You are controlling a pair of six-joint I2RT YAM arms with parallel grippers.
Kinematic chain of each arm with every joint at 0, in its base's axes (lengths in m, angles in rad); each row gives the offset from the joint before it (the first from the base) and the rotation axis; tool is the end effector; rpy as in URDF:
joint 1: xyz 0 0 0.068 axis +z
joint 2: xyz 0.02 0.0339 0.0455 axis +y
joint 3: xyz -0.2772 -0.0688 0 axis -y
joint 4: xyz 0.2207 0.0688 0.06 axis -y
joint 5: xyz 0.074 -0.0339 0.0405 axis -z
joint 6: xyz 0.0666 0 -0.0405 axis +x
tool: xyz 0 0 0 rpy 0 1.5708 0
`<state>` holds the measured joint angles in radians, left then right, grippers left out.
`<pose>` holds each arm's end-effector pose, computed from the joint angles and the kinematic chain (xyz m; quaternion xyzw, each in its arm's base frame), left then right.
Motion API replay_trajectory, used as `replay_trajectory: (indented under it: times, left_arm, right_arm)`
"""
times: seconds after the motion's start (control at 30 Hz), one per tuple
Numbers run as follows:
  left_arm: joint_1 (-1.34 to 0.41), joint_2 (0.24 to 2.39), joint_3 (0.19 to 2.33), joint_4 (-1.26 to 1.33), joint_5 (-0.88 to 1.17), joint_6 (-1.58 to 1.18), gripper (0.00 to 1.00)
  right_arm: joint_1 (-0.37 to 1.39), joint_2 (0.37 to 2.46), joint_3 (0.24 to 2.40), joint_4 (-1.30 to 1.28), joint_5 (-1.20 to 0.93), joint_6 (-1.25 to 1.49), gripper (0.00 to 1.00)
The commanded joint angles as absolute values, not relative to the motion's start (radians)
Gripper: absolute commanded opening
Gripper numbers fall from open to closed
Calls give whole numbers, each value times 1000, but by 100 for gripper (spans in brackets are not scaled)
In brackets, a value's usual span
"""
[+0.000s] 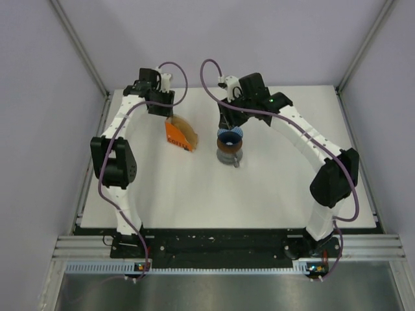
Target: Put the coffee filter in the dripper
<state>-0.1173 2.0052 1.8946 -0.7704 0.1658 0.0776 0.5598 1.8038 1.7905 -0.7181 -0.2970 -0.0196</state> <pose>0.4471 -0.0638 0.2925 0.1191 0.9307 -0.0846 0.3353 0.3353 0.2331 0.3483 -0.3158 0.8483 0.2377 0.3523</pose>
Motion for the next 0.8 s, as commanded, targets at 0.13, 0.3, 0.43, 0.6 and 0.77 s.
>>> replay_trajectory:
  times: [0.13,0.3,0.43,0.6,0.77]
  left_arm:
    - [-112,2031,1927,-752,187,113,24]
    - [-112,1981,1862,-767,233,169,4]
    - [-112,1919,1780,-785,319,228,0]
    - [-112,1836,1684,-778,370,264,0]
    - [-112,1763,1631,-784,429,236,0]
  right_arm:
    - [629,1810,1776,-615,-334,-57,45]
    - [656,1816,1749,-582,-353,-63,43]
    - [715,1816,1672,-477,-371,-87,41]
    - [796,1828,1589,-328,-302,-144,22]
    - [834,1850,1560,-261,-334,-133,25]
